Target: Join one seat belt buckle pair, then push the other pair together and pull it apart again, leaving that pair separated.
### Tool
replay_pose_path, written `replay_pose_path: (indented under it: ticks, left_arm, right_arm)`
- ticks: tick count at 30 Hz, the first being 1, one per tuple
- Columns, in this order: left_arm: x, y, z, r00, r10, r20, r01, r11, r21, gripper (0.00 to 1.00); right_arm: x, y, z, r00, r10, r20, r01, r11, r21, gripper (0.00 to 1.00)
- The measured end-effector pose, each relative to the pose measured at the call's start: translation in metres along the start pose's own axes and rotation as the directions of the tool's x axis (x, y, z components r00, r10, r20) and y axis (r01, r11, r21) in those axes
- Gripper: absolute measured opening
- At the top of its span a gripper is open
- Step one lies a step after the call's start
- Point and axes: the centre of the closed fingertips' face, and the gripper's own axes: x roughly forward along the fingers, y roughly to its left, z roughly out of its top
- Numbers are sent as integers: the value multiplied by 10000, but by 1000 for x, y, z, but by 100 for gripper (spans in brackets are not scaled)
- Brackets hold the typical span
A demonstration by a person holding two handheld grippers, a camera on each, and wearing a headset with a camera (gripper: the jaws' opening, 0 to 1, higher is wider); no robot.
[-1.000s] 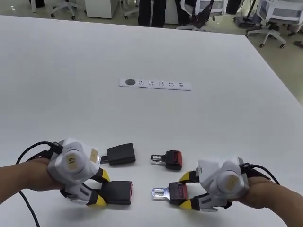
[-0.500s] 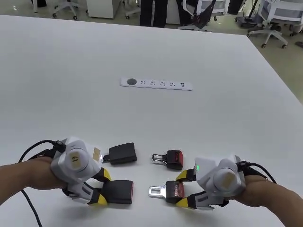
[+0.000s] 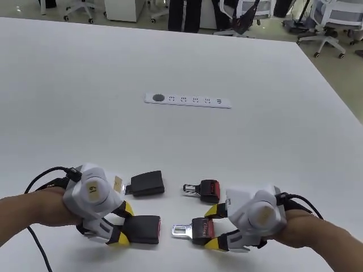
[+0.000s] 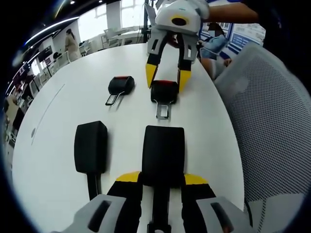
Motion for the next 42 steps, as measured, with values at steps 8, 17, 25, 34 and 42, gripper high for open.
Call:
replay_pose_path:
  ticks: [8,17,25,34,42]
  left_arm:
    - [0,0,0,10000,2,-10,-2,10000,-27,32]
    - [-2,-4,4,10000,7,-42,-7,10000,-23,32]
    - [0,-1,1,10000,23,-31,-23,10000,-26,32]
    - [-1,-1,1,10000,44,-33,-45,10000,-73,32]
    - [-1,-2,2,10000,67,-4,-67,10000,-23,32]
  right_arm:
    - [5,0,7,10000,51,57,-51,10000,32,30]
    - [11,0,15,9999,130,96,-130,9999,29,30]
    - [17,0,19,9997,194,136,-195,9998,71,30]
    - [22,1,26,9993,258,270,-262,9995,164,30]
    - [27,2,29,9992,294,281,-302,9992,253,30]
